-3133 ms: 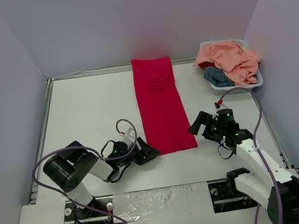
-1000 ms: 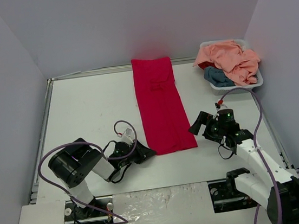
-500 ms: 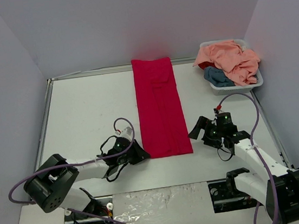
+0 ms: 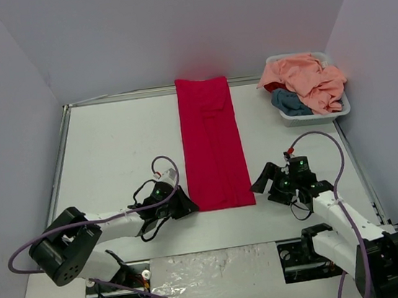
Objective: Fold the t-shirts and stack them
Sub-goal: Grab the bottom of the folded rectangular tshirt with both arms
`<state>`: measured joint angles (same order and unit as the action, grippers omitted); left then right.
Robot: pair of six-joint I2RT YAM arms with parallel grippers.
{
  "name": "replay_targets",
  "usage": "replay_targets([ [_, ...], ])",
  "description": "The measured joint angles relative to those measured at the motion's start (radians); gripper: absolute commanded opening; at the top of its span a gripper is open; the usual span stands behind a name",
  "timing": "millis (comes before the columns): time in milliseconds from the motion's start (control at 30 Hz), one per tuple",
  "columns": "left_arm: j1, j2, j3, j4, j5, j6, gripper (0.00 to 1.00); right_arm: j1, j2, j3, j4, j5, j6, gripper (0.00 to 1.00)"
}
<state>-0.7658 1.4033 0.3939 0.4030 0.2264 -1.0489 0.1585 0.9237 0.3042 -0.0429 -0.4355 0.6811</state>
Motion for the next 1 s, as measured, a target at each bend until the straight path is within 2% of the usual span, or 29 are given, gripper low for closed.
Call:
replay_targets([
  [67,0.0,-0.002,0.0,-0.003,-0.001,0.001,0.03,0.0,-0.003,0.0,0.002,-0.003,0.0,0.77],
  [100,0.0,-0.002,0.0,-0.003,-0.001,0.001,0.03,0.0,-0.003,-0.001,0.004,-0.004,0.0,0.7],
  [167,0.0,-0.003,0.0,-0.004,-0.002,0.001,0.03,0.0,0.0,-0.01,0.019,-0.014,0.003,0.63],
  [433,0.0,-0.003,0.0,-0.005,-0.003,0.002,0.03,0.018,0.06,-0.027,0.086,-0.037,0.008,0.61],
  [533,0.0,-0.003,0.0,-0.005,-0.003,0.002,0.03,0.021,0.064,-0.036,0.107,-0.038,0.009,0.55],
  [600,0.0,-0.003,0.0,-0.005,-0.003,0.002,0.03,0.024,0.068,-0.042,0.119,-0.039,0.011,0.46],
  [867,0.0,-0.003,0.0,-0.005,-0.003,0.002,0.03,0.045,0.098,-0.052,0.161,-0.045,0.026,0.42],
  [1000,0.0,-0.003,0.0,-0.005,-0.003,0.002,0.03,0.058,0.111,-0.052,0.169,-0.043,0.026,0.34],
])
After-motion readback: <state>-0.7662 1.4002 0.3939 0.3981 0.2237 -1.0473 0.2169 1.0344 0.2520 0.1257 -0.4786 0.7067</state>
